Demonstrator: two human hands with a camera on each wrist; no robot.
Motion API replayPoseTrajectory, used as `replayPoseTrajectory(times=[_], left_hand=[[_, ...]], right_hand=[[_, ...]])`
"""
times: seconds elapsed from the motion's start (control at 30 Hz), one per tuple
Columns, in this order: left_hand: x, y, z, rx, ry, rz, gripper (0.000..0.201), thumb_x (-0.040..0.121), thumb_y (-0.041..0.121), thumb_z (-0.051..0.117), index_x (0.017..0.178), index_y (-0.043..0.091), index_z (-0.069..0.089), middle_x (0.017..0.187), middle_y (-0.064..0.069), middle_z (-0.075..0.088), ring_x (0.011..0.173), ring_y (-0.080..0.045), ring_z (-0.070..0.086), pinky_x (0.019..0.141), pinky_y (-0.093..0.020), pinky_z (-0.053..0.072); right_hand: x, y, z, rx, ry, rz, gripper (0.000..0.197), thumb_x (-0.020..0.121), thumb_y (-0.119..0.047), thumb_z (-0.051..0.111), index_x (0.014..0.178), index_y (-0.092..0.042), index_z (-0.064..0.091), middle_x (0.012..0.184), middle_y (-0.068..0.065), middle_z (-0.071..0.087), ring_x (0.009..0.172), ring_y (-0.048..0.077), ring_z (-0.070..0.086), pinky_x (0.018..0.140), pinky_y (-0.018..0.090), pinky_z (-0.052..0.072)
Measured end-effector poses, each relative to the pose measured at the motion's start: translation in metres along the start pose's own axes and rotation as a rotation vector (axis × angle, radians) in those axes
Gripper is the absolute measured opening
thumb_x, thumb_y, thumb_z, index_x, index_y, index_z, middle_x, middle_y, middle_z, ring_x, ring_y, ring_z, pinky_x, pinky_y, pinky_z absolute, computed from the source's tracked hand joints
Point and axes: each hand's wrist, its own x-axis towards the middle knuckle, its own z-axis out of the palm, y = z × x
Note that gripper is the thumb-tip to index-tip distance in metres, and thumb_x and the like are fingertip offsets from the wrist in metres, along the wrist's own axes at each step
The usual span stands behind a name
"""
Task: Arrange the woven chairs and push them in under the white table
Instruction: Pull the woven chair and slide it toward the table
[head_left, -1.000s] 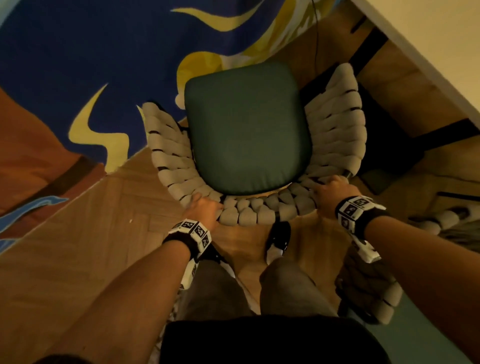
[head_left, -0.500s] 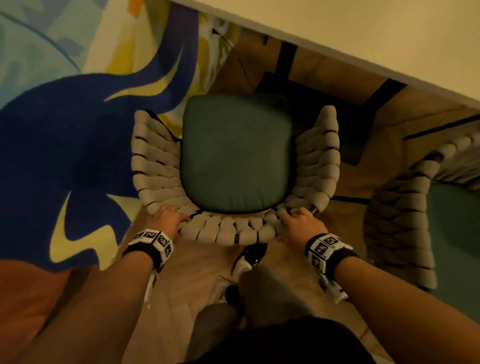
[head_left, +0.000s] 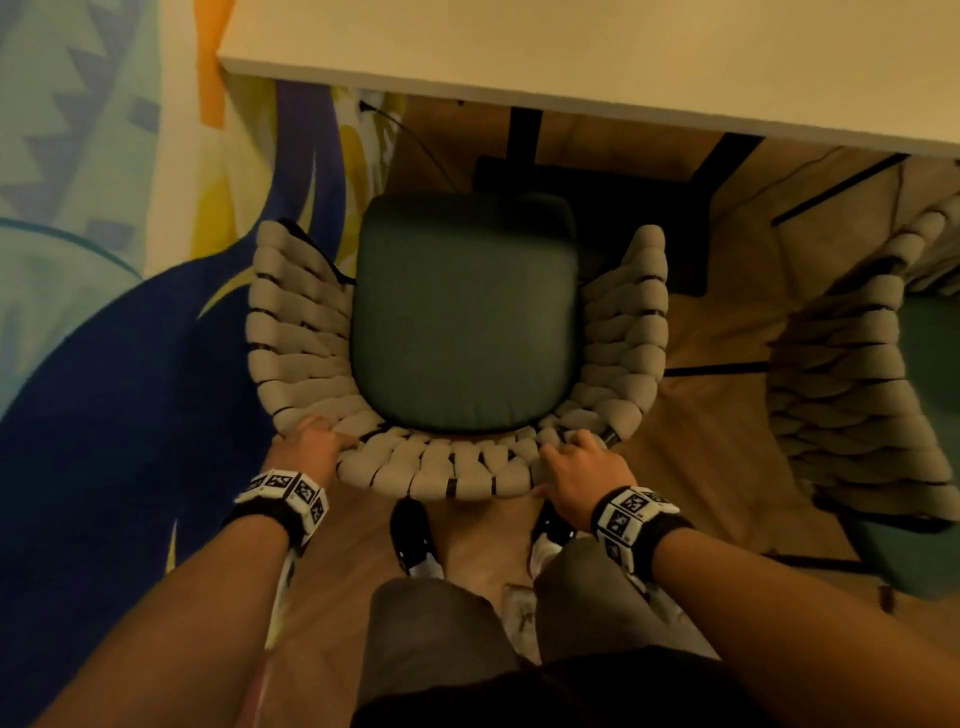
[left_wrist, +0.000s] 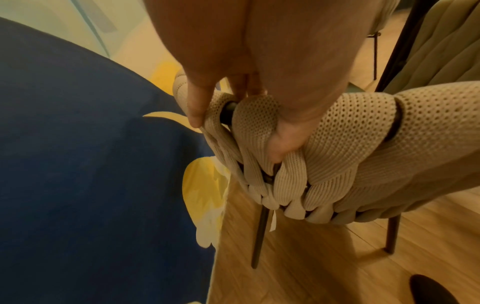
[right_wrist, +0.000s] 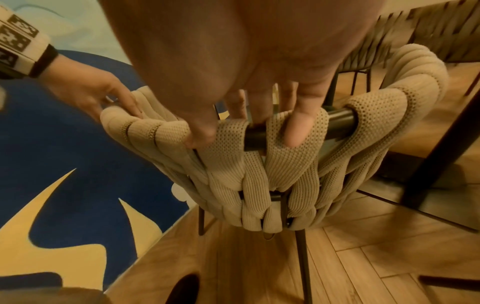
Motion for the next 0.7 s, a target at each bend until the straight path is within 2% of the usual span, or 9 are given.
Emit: replayPoseTrajectory(times=[0.1,0.3,0.47,0.57,0.7], left_hand=[[0.010,-0.025,-0.012,0.015,-0.002,0.026,0.044,0.096,0.019,0.049,0.136,0.038,0.050,0.131,-0.007,0.045,0.129,-0.028,0.038,0.104,-0.045,0.040],[0.024,-0.051,-0.013,0.020,0.015,0.123,0.046,0.091,0.019,0.055,0.133,0.039,0.053,0.127,-0.005,0.048,0.133,-0.027,0.032,0.099,-0.052,0.043],[0.029,-0.059,-0.007,0.010,0.039,0.139,0.046,0.090,0.020,0.058,0.131,0.039,0.053,0.126,-0.004,0.048,0.136,-0.026,0.027,0.101,-0.057,0.039],[0.031,-0.061,-0.007,0.019,0.030,0.159,0.047,0.089,0.018,0.059,0.131,0.040,0.054,0.125,-0.002,0.049,0.134,-0.025,0.029,0.102,-0.055,0.039],[0.036,-0.048,-0.006,0.007,0.052,0.160,0.048,0.089,0.015,0.058,0.131,0.039,0.053,0.125,-0.003,0.049,0.132,-0.027,0.030,0.101,-0.053,0.039]], right_hand=[[0.011,-0.026,-0.002,0.010,0.004,0.046,0.050,0.091,-0.054,0.049,0.128,-0.021,0.041,0.130,0.005,0.054,0.125,0.027,0.035,0.090,0.040,0.045],[0.015,-0.044,-0.001,0.091,0.018,0.170,0.065,0.090,-0.055,0.049,0.145,-0.027,0.029,0.143,0.004,0.046,0.140,0.025,0.023,0.100,0.041,0.043],[0.012,-0.058,0.004,0.080,0.029,0.196,0.067,0.091,-0.053,0.049,0.147,-0.026,0.025,0.143,0.006,0.045,0.138,0.026,0.027,0.098,0.040,0.046],[0.003,-0.061,0.014,0.085,0.037,0.187,0.064,0.092,-0.054,0.047,0.146,-0.026,0.027,0.139,0.002,0.050,0.136,0.025,0.028,0.094,0.038,0.047],[-0.005,-0.050,0.022,0.073,0.144,0.190,0.059,0.092,-0.053,0.048,0.143,-0.026,0.036,0.138,0.000,0.052,0.138,0.025,0.028,0.101,0.036,0.042]])
